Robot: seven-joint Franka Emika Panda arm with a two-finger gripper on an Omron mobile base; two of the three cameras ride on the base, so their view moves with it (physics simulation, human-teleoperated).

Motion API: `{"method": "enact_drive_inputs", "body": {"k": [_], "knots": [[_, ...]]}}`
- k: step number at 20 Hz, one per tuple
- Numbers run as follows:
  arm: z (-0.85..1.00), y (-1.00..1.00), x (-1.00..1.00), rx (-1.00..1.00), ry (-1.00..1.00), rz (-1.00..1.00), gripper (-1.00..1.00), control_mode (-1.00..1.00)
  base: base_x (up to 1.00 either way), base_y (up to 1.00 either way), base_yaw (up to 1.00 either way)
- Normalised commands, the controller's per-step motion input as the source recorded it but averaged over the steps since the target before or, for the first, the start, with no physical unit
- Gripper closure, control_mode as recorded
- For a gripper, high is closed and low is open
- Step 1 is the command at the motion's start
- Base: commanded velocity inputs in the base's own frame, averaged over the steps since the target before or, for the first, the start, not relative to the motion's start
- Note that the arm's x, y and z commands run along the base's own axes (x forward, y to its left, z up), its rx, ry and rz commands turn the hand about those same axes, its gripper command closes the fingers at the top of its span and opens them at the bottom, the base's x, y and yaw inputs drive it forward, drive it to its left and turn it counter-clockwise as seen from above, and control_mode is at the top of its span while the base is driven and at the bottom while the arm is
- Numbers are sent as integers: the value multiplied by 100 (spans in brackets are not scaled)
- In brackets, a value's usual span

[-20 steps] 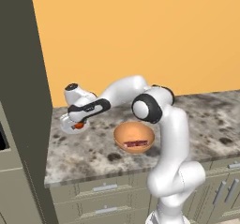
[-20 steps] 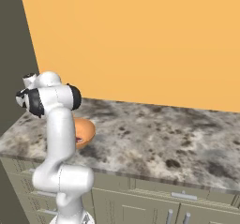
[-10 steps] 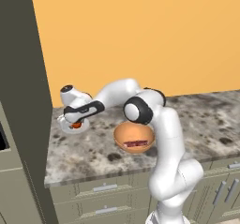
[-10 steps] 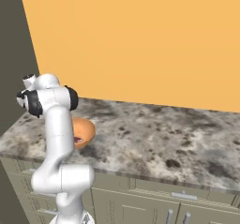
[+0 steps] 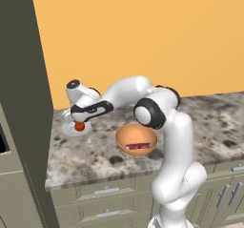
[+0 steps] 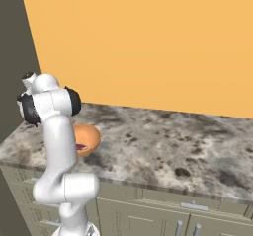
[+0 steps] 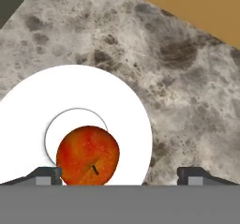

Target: Remove the apple from the bowl and place it on the small plate. Then place the bowl with only the steak in the microwave, close the door, and press the start button to microwave the steak.

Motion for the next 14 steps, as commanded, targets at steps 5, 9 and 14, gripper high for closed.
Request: {"method": "enact_drive_inputs", "body": {"k": [5,9,14], "knots": [[54,-73,-60,19,-12,0,-100,-100,0,0,0],[27,-100,-59,17,-3,-3,-100,-100,0,0,0],[39,-100,-44,18,0,-13,-100,-100,0,0,0]]}}
